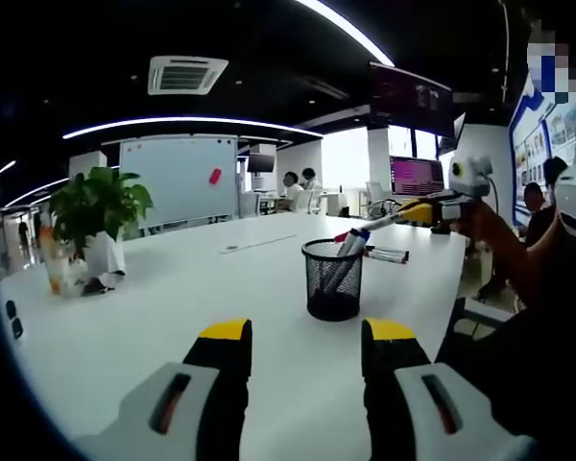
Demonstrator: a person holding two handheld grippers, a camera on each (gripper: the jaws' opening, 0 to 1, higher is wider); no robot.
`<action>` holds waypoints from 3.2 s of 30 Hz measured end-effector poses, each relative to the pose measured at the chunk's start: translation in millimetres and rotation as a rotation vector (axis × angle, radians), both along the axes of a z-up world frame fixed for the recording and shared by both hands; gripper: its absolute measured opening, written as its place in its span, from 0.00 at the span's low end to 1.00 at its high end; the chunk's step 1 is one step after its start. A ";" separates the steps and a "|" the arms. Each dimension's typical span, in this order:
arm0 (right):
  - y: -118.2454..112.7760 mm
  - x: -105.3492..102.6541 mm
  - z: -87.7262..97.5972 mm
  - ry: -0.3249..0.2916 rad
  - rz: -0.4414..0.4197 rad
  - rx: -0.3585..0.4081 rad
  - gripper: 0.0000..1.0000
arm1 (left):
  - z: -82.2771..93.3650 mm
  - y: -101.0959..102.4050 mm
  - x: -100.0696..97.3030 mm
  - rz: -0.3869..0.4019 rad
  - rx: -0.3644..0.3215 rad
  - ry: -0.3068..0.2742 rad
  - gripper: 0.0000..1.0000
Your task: Pick up the whiteboard markers from the pen holder and place them facing the whiteboard neatly
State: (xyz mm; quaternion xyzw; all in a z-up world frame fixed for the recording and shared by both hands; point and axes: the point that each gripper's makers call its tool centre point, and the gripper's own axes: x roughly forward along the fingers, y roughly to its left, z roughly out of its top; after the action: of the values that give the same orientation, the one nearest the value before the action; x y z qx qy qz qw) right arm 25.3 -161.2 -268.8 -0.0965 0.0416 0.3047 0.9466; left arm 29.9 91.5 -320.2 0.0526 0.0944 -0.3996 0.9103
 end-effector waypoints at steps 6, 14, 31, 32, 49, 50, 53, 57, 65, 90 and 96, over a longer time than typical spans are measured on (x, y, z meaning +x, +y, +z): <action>-4.1 -3.4 12.0 -0.036 -0.014 0.019 0.13 | 0.0 1.0 0.5 0.001 -0.001 -0.001 0.47; -13.3 -5.0 20.9 -0.066 -0.038 0.030 0.13 | 0.6 1.3 0.5 0.000 -0.001 -0.003 0.47; -41.3 2.0 17.0 -0.066 -0.115 0.044 0.13 | 0.7 0.4 0.4 -0.003 0.000 -0.003 0.47; -43.3 2.5 16.9 -0.066 -0.120 0.045 0.13 | 0.3 0.6 0.7 -0.002 0.000 -0.001 0.47; -74.9 0.0 17.1 -0.080 -0.190 0.028 0.13 | 1.0 0.3 0.5 -0.001 0.000 -0.003 0.47; -76.7 -0.1 17.2 -0.081 -0.194 0.028 0.13 | 1.1 0.3 0.5 -0.001 0.001 -0.003 0.47; -82.8 0.0 16.6 -0.079 -0.208 0.032 0.13 | 0.8 -0.2 0.6 -0.002 0.001 -0.001 0.47; -89.2 -0.7 16.1 -0.082 -0.223 0.033 0.13 | 1.3 -0.8 0.5 -0.004 0.002 -0.003 0.47; -100.5 -2.6 16.2 -0.084 -0.251 0.041 0.13 | 2.0 0.3 0.6 0.000 0.002 -0.004 0.47; -140.4 -7.8 18.6 -0.100 -0.352 0.065 0.13 | 0.6 -0.4 1.5 0.000 0.005 0.000 0.47; -148.8 -8.4 20.2 -0.117 -0.376 0.077 0.13 | 1.0 -0.4 1.9 -0.001 0.004 -0.001 0.47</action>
State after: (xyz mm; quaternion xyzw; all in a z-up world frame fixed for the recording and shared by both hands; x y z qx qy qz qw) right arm 17.0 -310.0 -248.6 -0.0682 -0.0080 0.1176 0.9907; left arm 31.9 91.1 -319.2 0.0549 0.0946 -0.3999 0.9100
